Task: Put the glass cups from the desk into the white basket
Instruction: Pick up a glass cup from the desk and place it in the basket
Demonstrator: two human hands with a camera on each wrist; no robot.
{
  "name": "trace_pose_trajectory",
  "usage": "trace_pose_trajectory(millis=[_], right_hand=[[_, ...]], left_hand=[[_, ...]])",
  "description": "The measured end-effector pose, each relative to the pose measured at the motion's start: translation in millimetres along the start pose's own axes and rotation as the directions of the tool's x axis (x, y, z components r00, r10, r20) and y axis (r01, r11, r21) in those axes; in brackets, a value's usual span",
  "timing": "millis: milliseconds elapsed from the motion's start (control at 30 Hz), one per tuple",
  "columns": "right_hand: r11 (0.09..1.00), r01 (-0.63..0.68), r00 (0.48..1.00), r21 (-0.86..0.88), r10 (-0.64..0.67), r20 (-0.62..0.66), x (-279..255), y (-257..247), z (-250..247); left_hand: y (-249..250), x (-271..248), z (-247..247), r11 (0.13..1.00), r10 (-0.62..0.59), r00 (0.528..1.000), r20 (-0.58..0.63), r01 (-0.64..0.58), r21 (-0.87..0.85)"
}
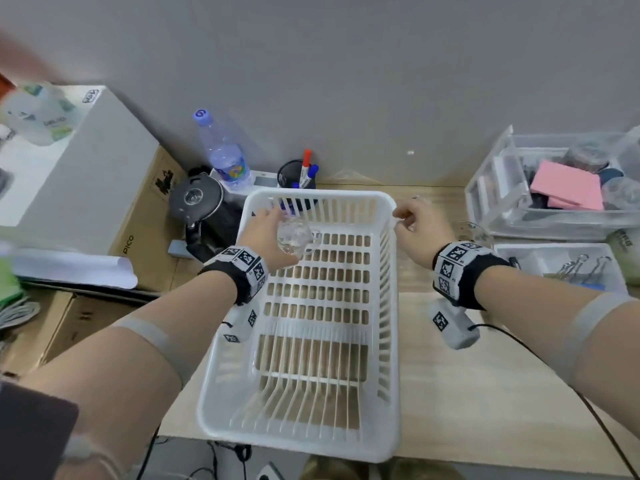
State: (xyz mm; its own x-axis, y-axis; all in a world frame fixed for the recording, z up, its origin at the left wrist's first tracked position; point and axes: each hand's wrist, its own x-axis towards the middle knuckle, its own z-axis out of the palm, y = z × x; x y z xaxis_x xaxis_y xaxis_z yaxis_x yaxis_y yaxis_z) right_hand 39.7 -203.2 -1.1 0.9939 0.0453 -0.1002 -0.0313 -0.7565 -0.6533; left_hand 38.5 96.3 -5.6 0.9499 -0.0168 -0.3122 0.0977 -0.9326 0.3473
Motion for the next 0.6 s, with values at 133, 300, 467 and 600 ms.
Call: trace_pose_trajectory(millis=[133,300,467,600], right_hand=[[0.983,-0.177,0.981,0.040,0.179,-0.072,-3.7,27.0,6.7],[0.980,-0.201,0.978,0.006,0.201,-0.054,-5.7,54.5,15.4],[0.984,-0.178,0.982,0.003,0.178,-0.060,-2.0,59.9,17.1],[0.987,-0.160,0.986,-0.010,0.159,-0.056,-0.2,62.8,17.9]], left_hand=[[-1.0,13.9,14.2,0.997,-0.072,0.997,0.015,0.072,0.004],[4.5,35.9,28.0,0.985,-0.135,0.988,0.074,0.125,0.120],[4.9,49.6,32.5,0.972,-0.073,0.995,0.062,0.057,0.230],[9.3,53.2,31.2,0.924,-0.050,0.999,0.006,0.044,0.379]])
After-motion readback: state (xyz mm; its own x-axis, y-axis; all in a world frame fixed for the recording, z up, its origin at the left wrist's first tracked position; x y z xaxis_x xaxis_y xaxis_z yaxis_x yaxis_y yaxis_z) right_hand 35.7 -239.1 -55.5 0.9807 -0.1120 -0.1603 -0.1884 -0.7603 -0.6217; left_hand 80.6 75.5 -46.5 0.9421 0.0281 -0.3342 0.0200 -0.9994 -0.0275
